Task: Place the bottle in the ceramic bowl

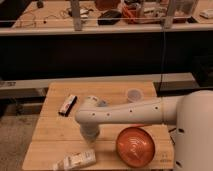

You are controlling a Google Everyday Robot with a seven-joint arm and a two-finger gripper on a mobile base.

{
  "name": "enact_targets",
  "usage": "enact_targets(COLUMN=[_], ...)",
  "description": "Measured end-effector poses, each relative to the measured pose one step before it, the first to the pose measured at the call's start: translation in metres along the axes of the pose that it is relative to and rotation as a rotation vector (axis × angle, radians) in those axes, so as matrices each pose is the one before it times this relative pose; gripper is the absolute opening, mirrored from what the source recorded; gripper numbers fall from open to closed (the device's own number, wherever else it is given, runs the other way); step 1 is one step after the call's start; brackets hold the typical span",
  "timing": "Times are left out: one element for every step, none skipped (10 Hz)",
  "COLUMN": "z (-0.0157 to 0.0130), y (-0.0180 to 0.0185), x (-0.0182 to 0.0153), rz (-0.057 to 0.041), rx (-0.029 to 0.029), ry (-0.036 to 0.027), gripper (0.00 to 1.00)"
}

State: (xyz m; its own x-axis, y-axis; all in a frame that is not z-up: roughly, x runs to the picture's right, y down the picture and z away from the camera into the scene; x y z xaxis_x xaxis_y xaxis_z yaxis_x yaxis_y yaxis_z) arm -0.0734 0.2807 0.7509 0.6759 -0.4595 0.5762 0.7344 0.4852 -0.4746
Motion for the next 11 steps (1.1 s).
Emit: enact_targets(z=[-0.0011,-0.0001,-0.00151,-0.00374,-0.0037,-0.00278,-0.00337,-0.0032,-0.00406,-0.0046,-0.0066], y=[-0.00053,-0.00068,-0.00211,-0.00475,-0.00329,-0.00215,-0.00099,-0.00002,0.00311,0.00418,0.00601], x=[-0.00053,-0.00032,0.00186,0.00212,-0.00121,-0.0016,-0.00146,-0.00258,-0.0014,-0.00283,-0.00321], rz=[-0.00074,0.00049,0.0122,0.00681,0.00411,0.00452,0.01739,0.02572,0.02995,0.02099,0.01452], rx=[0.00002,0.00055,0.00419,0.01024,0.0075,0.00361,-0.0115,-0.02027,-0.01817,-0.00862,-0.00019], ry=[0.0003,-0.00068,-0.00997,-0.01636,-0.01276,-0.00761,0.00134,0.00088,0.00151,-0.00304,-0.00987], gripper=[0.07,0.01,0.0,0.0,0.0,0.0,0.0,0.0,0.0,0.0,0.0])
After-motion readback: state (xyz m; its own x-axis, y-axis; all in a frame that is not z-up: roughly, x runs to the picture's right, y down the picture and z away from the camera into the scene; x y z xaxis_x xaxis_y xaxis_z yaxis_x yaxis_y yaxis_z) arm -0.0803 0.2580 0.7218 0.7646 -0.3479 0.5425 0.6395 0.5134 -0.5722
